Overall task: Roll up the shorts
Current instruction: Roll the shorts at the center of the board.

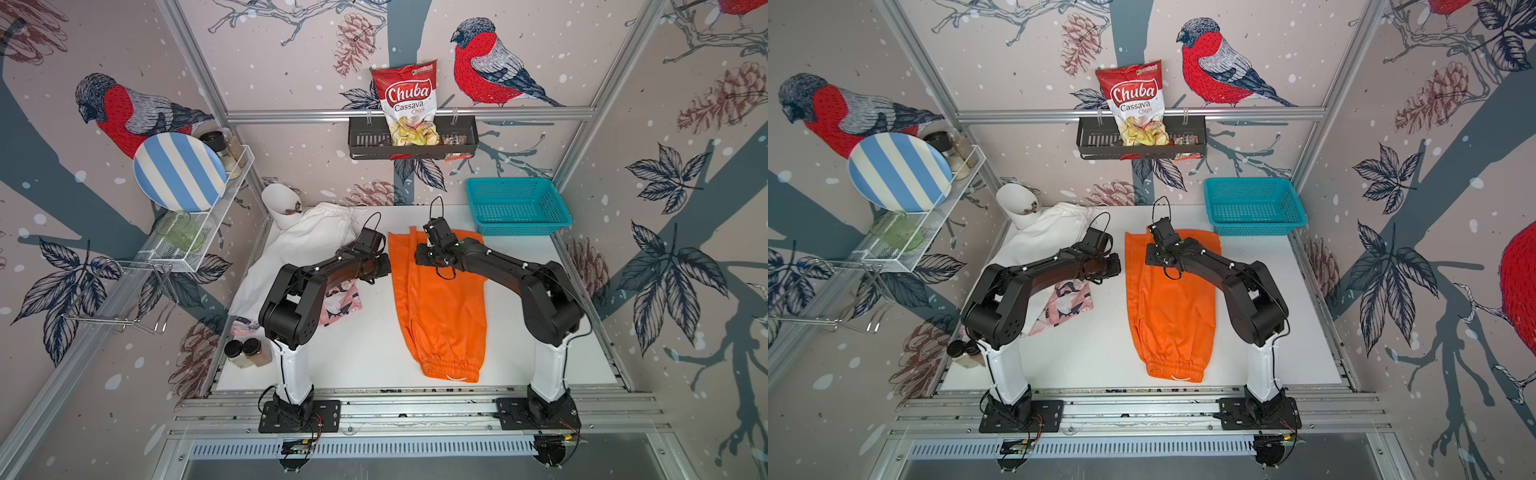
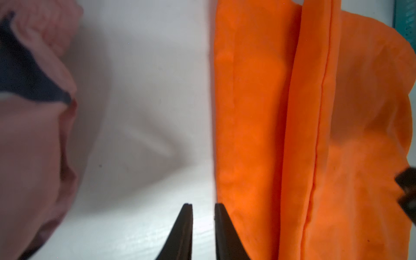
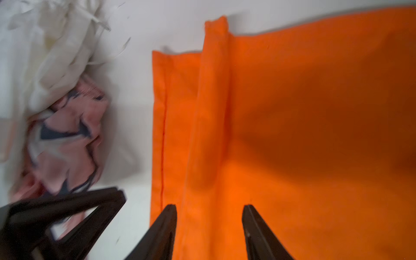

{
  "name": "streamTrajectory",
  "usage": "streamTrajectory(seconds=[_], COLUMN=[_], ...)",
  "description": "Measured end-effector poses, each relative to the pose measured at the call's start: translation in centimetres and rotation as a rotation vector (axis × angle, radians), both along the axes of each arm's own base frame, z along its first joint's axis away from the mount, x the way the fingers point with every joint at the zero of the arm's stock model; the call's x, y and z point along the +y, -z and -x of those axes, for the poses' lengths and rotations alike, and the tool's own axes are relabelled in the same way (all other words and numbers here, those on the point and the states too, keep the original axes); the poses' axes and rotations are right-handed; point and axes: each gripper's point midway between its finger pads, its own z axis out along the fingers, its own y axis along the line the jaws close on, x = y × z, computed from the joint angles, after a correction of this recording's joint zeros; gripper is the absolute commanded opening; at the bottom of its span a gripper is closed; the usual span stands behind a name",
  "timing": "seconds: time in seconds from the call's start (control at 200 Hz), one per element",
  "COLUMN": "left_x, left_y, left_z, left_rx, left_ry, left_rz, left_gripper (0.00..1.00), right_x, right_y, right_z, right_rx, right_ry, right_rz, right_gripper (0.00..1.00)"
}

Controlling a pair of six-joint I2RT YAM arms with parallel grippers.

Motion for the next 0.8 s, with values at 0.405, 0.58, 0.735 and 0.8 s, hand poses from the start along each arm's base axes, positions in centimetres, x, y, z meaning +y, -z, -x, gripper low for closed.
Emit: streamTrajectory(seconds=[0.405, 0.58, 0.735, 0.8], left_x=[-1.1, -1.2, -1.7, -1.8], left_y=[2.0, 2.1, 2.1, 2.1], left_z=[-5.0, -6.8, -8.1, -8.3], left_rx=[0.006, -0.012, -0.032, -0.037], left_ry=[0.014, 0.011, 0.016, 0.022], left_rz=[0.016, 0.028, 0.037, 0.037], left_gripper=[0.21, 0.20, 0.20, 0.19], right_x=[1.7, 1.8, 2.4, 2.7], right_y=[1.4, 2.7, 2.4, 2.1], right_z=[-8.6, -10.0, -10.2, -10.4], right_rx=[-0.117, -0.125, -0.147, -0.164], right_ry=[0.040, 0.048, 0.029, 0.023], right_rz=[0.125, 0.132, 0.132, 0.126], right_gripper=[0.58, 0.51, 0.31, 0.18])
